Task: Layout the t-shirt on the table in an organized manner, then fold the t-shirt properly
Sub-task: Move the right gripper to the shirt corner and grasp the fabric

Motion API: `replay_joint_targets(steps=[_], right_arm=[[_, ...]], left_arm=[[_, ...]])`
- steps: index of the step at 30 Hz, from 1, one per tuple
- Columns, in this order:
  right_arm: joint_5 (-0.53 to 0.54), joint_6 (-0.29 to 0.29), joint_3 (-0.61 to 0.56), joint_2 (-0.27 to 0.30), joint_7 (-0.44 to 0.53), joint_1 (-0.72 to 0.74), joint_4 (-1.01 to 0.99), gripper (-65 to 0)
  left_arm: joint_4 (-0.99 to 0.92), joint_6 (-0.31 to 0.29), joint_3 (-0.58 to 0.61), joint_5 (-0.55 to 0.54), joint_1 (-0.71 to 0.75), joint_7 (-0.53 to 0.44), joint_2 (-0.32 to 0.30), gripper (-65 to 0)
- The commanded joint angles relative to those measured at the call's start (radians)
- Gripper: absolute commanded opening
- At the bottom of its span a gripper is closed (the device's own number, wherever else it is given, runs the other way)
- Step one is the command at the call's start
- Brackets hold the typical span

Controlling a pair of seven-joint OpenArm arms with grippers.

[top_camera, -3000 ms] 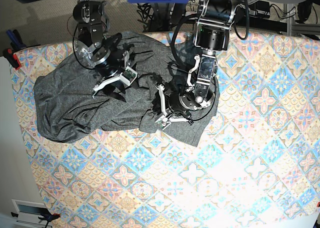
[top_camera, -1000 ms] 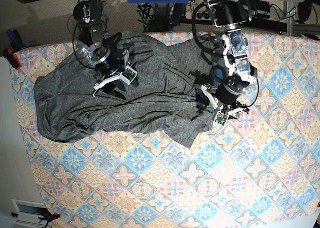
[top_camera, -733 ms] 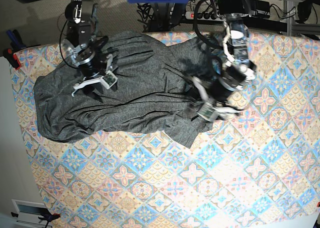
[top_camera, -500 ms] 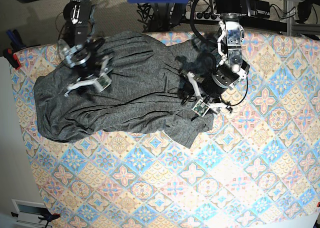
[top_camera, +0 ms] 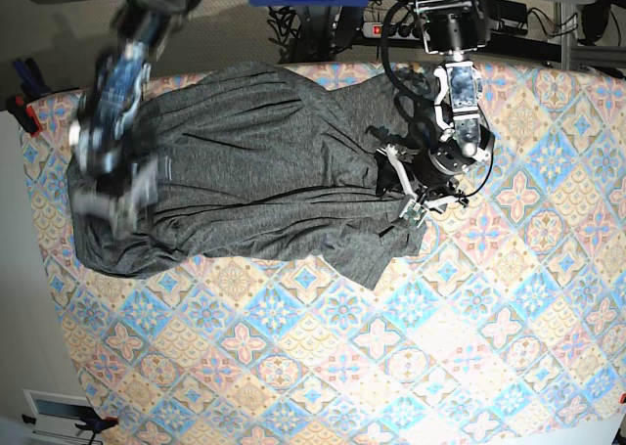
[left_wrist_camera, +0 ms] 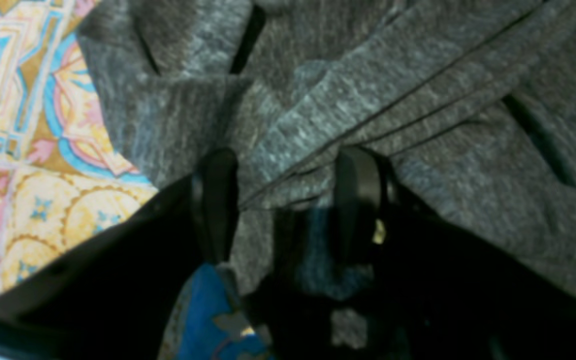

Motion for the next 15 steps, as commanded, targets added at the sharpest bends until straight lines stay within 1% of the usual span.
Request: replay_joint_targets(steps=[1,4,5,8,10,13,15], right_arm=[[0.022,-0.002,0.017,0.005,0.029,0.04,-0.003,-31.4],[0.022,-0.002,0.078,0.023,0.052,0.073,-0.049,-31.4],[0.022,-0.002,0.095,0.023,0.072,0.073,-0.065,-31.4],[0.017,-0.002,0.116,0.023,0.124,0.073,-0.098,-31.4],[0.017,-0.002,0.12,0.023,0.136,0.073,-0.128,-31.4],[0.016,-0.002,0.12,0.023,0.138,0.066,-0.144,-31.4],[0.017,-0.002,0.121,0.023,0.139,0.066,-0.132,-31.4]], left_arm=[[-0.002,0.004,0.001,0.072,0.005,0.049,-0.006,-35.8],[-0.002,0.004,-0.007,0.121,0.023,0.015,-0.01,-35.8],[0.0,0.004,-0.025,0.136,0.031,0.003,-0.026,-35.8],[-0.003,0.002,-0.077,0.136,0.031,-0.011,-0.046,-35.8],[0.001,0.002,-0.082,0.139,0.028,-0.011,-0.046,-35.8],[0.051,0.002,-0.043,0.138,0.032,-0.005,-0.04,-35.8],[0.101,0.002,-0.039,0.136,0.038,-0.005,-0.015,-35.7]])
